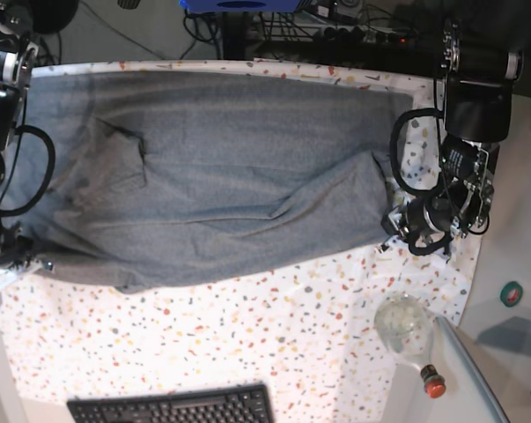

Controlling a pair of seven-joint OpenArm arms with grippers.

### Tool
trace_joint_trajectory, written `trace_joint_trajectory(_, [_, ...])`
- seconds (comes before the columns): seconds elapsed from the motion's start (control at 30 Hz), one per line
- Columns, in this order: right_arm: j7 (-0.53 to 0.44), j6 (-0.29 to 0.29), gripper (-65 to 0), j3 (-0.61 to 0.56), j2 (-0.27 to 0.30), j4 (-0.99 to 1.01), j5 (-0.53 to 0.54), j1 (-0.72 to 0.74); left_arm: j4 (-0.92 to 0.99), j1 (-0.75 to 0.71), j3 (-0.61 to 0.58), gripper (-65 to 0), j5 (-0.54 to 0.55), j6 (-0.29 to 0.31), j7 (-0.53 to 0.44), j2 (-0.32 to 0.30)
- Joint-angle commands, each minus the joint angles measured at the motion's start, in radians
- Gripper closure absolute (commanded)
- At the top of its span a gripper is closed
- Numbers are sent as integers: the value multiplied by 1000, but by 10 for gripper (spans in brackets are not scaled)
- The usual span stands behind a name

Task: Layout the t-shirt on the table in an organized manner, then fold the t-shirt properly
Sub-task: 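Grasp the hem with both grippers at opposite corners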

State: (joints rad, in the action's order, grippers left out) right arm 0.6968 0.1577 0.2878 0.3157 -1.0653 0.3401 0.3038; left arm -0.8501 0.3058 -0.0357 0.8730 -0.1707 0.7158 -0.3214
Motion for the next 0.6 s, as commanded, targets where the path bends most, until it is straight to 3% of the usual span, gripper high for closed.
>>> trace_joint_trajectory(0.0, [-19,3,0,1,18,-16,7,25,-1,13,0,0,-5,-5,1,-3])
trace_joint_trajectory(0.27, [-27,9,0,-2,7,-14,7,31,-150,72,0,0,-5,-5,8,-8])
trace_joint_trajectory(0.37, [-33,12,0,-2,9,-16,7,39,-173,100,10,0,-2,-5,54,-8])
trace_joint_trajectory(0.57, [-131,12,0,-3,15,-16,3,44,-225,157,10,0,-1,-5,66,-9])
